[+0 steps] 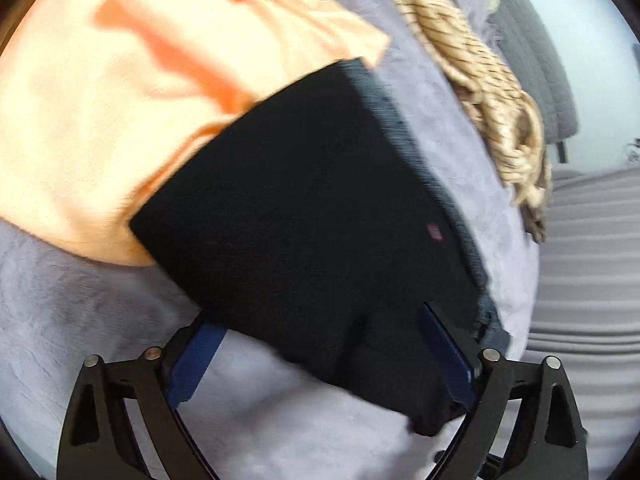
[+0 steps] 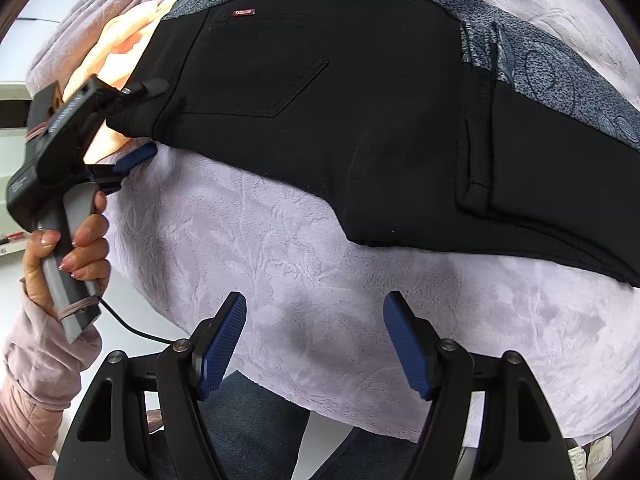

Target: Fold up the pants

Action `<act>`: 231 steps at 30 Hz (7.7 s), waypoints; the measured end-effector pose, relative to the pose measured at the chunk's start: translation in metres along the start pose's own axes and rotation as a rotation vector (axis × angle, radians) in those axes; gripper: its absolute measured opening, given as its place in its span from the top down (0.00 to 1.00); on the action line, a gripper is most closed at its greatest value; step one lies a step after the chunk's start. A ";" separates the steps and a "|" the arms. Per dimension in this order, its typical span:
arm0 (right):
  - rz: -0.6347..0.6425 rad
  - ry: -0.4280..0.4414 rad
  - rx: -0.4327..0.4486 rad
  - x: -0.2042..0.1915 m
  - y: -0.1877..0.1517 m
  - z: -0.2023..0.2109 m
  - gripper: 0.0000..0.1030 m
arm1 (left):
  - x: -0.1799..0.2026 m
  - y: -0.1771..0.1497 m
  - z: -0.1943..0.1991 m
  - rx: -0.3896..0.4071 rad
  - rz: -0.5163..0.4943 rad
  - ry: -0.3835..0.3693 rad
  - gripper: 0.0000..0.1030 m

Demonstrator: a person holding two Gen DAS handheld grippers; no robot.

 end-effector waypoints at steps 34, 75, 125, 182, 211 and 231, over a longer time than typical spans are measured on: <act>0.428 0.047 -0.116 -0.188 0.182 0.059 0.27 | 0.048 -0.013 -0.013 0.242 -0.726 0.742 0.62; -0.252 0.529 0.353 0.262 0.013 0.148 0.87 | 0.332 -0.258 -0.200 0.056 -1.456 0.526 0.62; -0.271 -0.028 0.415 0.265 -0.027 0.144 0.57 | 0.215 -0.122 -0.191 -0.131 -0.704 0.499 0.01; -0.331 0.101 0.347 0.308 -0.034 0.124 0.26 | 0.223 -0.122 -0.197 -0.164 -0.717 0.537 0.00; -0.248 0.431 0.305 0.336 -0.004 0.090 0.21 | 0.203 -0.070 -0.209 -0.355 -0.569 0.150 0.00; -0.296 0.608 0.316 0.302 0.019 0.107 0.57 | 0.225 -0.072 -0.155 -0.265 -0.602 0.073 0.37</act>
Point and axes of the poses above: each gripper's, at about its wrist camera, not at the fingertips, and z roughly against the way its jaws point, x to its right, y to its top, the point moved 9 cm from there along -z, roughly the way its jaws point, and after that the axes turned 6 degrees about -x, right-handed, at the moved point
